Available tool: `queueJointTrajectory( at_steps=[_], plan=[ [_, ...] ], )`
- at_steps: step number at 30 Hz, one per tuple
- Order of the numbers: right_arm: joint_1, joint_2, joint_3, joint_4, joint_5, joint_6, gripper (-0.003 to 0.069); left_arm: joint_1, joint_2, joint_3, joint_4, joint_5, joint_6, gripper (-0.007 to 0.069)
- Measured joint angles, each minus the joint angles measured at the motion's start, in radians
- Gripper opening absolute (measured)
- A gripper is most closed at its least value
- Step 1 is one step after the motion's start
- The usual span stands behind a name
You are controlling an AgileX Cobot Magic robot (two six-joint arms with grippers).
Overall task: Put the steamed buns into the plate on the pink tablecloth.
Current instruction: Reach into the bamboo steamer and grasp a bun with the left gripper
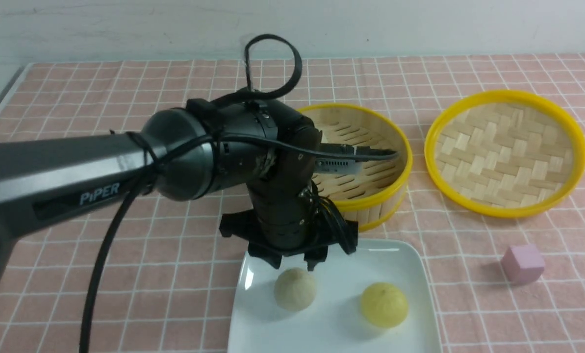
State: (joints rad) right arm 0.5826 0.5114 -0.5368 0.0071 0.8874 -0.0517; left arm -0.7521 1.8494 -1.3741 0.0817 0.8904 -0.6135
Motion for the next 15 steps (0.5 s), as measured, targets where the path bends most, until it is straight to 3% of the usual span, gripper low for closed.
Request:
queueJointTrajectory(
  at_steps=[3, 5, 7, 8, 9, 10, 12, 15],
  plan=[
    [0.000, 0.000, 0.000, 0.000, 0.000, 0.000, 0.0043, 0.004, 0.000, -0.070, 0.041, 0.019, -0.012, 0.0453],
    [0.000, 0.000, 0.000, 0.002, -0.001, 0.000, 0.0045, 0.020, 0.007, -0.148, 0.050, 0.040, -0.022, 0.0421],
    [0.000, 0.000, 0.000, 0.003, -0.003, 0.000, 0.0048, 0.053, 0.031, -0.249, 0.045, 0.062, -0.029, 0.0304],
    [0.000, 0.000, 0.000, 0.003, -0.003, 0.000, 0.0048, 0.057, 0.034, -0.259, 0.045, 0.064, -0.029, 0.0290],
    [0.000, 0.000, 0.000, 0.003, -0.004, 0.000, 0.0052, 0.094, 0.063, -0.334, 0.033, 0.068, -0.029, 0.0157],
    [0.000, 0.000, 0.000, 0.003, -0.004, 0.000, 0.0053, 0.116, 0.086, -0.381, 0.028, 0.068, -0.021, 0.0093],
    [0.000, 0.000, 0.000, 0.003, -0.005, 0.000, 0.0055, 0.152, 0.139, -0.476, 0.016, 0.068, 0.003, 0.0032],
    [0.000, 0.000, 0.000, 0.003, -0.010, 0.000, 0.0058, 0.187, 0.227, -0.597, -0.006, 0.079, 0.038, 0.0024]
  ],
)
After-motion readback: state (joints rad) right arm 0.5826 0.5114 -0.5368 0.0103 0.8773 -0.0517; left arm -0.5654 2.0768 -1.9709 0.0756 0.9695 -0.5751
